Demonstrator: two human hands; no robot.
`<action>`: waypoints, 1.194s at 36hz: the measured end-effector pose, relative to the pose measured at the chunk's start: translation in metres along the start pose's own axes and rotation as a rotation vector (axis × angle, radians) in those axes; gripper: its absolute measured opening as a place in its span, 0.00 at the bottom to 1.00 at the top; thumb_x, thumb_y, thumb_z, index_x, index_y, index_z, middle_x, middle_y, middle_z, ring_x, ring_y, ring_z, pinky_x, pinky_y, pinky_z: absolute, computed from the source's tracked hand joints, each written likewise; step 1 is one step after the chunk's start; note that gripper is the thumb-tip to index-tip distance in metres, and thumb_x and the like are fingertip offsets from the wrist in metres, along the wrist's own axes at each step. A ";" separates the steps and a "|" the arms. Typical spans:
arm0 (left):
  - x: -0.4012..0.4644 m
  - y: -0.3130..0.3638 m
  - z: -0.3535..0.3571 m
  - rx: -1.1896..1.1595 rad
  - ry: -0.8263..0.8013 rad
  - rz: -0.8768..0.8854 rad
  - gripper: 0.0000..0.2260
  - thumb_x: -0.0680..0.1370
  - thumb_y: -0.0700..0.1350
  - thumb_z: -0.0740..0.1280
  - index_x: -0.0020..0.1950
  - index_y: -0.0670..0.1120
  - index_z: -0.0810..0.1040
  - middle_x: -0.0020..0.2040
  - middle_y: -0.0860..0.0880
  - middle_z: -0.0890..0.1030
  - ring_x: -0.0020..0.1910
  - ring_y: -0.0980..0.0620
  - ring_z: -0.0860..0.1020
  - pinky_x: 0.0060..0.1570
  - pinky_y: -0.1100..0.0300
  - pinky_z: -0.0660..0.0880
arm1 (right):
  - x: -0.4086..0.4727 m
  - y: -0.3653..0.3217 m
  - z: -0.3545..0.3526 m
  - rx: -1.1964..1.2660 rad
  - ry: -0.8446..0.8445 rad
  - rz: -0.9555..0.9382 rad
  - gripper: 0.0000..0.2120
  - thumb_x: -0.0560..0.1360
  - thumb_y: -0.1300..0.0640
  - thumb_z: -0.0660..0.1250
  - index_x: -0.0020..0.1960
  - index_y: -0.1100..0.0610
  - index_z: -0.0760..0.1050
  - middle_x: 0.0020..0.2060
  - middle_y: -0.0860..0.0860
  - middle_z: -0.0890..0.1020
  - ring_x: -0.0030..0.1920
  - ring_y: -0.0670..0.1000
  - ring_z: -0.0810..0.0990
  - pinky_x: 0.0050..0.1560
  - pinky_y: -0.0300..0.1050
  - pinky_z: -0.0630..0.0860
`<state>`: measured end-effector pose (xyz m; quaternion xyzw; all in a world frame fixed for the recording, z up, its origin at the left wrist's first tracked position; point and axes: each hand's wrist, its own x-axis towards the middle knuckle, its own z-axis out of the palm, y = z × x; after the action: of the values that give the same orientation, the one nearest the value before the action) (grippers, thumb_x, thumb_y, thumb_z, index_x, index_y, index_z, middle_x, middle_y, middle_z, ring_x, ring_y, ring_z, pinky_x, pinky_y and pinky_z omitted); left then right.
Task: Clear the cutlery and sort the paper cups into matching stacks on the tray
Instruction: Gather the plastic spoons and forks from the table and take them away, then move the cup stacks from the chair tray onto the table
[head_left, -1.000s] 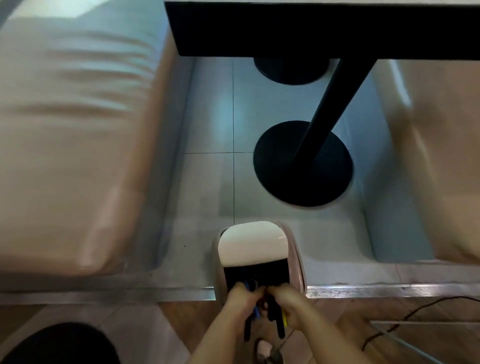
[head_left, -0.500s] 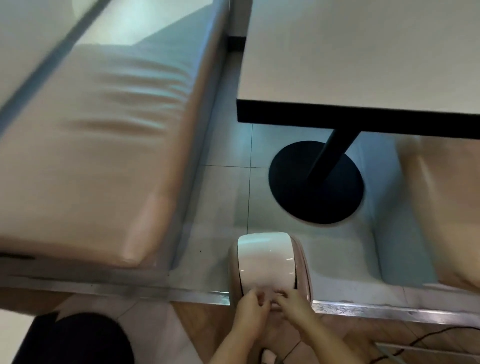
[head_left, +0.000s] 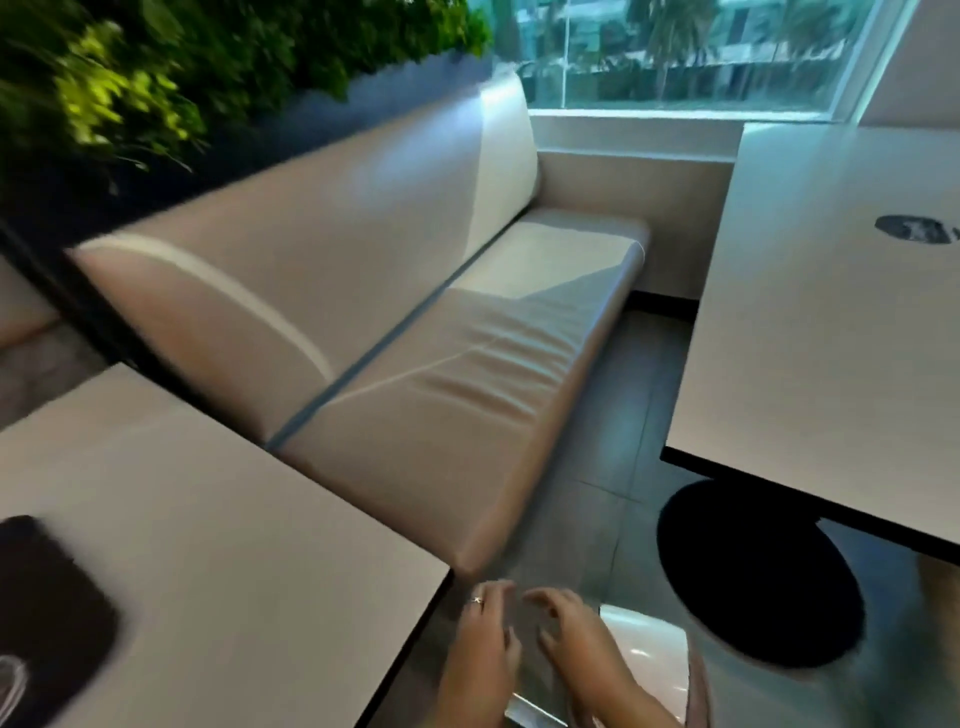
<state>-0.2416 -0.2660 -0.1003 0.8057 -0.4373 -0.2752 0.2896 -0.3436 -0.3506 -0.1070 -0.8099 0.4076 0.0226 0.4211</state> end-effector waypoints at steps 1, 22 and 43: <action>-0.008 0.006 -0.021 0.018 0.034 -0.008 0.22 0.69 0.40 0.58 0.62 0.54 0.70 0.61 0.47 0.74 0.61 0.54 0.72 0.62 0.64 0.66 | -0.002 -0.016 -0.002 -0.020 0.028 -0.051 0.19 0.72 0.64 0.62 0.63 0.53 0.73 0.59 0.48 0.74 0.60 0.48 0.75 0.58 0.31 0.65; -0.223 -0.070 -0.286 0.447 0.567 -0.771 0.22 0.79 0.48 0.60 0.71 0.41 0.61 0.71 0.41 0.63 0.71 0.41 0.61 0.66 0.42 0.65 | -0.080 -0.330 0.067 -0.570 -0.179 -0.963 0.26 0.79 0.51 0.59 0.74 0.53 0.55 0.75 0.51 0.55 0.74 0.51 0.55 0.72 0.55 0.55; -0.447 -0.104 -0.353 0.456 0.845 -0.990 0.26 0.81 0.52 0.57 0.75 0.45 0.54 0.76 0.43 0.55 0.75 0.42 0.53 0.70 0.37 0.56 | -0.234 -0.467 0.200 -0.605 -0.192 -1.282 0.33 0.79 0.45 0.58 0.76 0.52 0.45 0.76 0.52 0.42 0.76 0.57 0.42 0.72 0.61 0.51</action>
<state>-0.1471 0.2469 0.1519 0.9895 0.0854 0.0617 0.0989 -0.1213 0.0859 0.1626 -0.9659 -0.2114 -0.0461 0.1423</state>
